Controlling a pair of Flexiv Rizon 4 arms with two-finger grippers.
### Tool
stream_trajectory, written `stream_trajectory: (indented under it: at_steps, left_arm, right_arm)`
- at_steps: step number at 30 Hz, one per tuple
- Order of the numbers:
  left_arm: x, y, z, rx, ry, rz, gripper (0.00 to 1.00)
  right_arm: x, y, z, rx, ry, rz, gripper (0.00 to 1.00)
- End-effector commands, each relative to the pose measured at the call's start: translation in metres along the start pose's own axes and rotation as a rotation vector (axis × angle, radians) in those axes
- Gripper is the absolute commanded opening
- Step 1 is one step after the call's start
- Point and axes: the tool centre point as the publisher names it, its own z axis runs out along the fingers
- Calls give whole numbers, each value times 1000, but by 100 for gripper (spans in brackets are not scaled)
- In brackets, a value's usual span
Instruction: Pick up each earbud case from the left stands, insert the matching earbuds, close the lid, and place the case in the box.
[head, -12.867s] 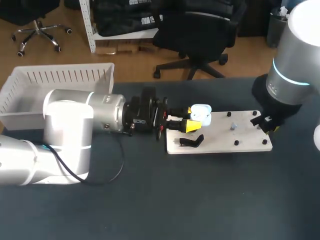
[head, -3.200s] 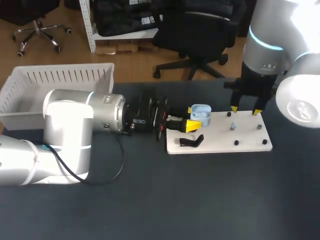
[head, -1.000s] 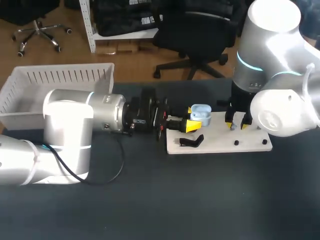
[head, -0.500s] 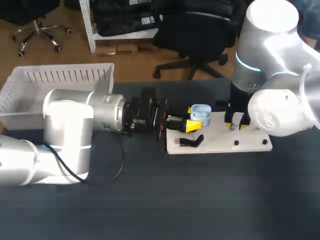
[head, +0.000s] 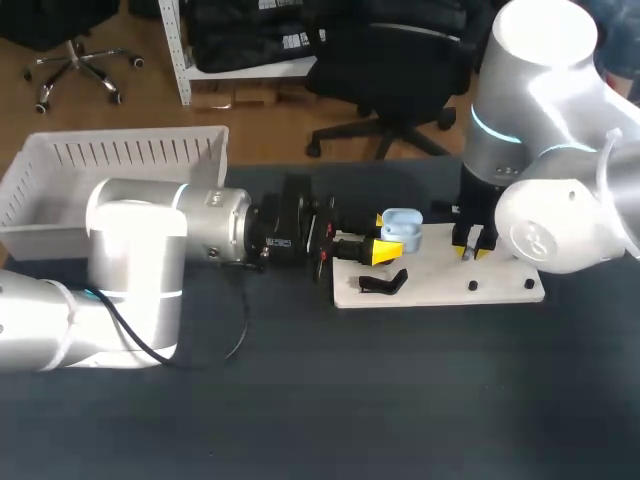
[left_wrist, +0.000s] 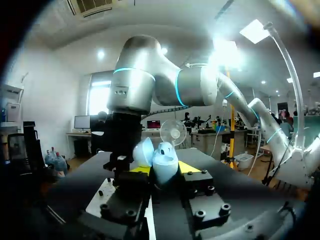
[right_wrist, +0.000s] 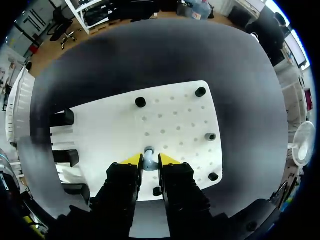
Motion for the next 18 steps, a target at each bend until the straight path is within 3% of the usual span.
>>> stream_trajectory:
  at_steps: [1, 10, 18]
  left_arm:
    - [1, 1, 0, 0, -1, 0, 0]
    - [1, 1, 0, 0, -1, 0, 0]
    - [1, 1, 0, 0, -1, 0, 0]
  right_arm:
    - [1, 1, -2, -4, -1, 4, 0]
    - [0, -3, -21, -12, -31, 22, 0]
    - [5, -16, -63, -11, -70, 57, 0]
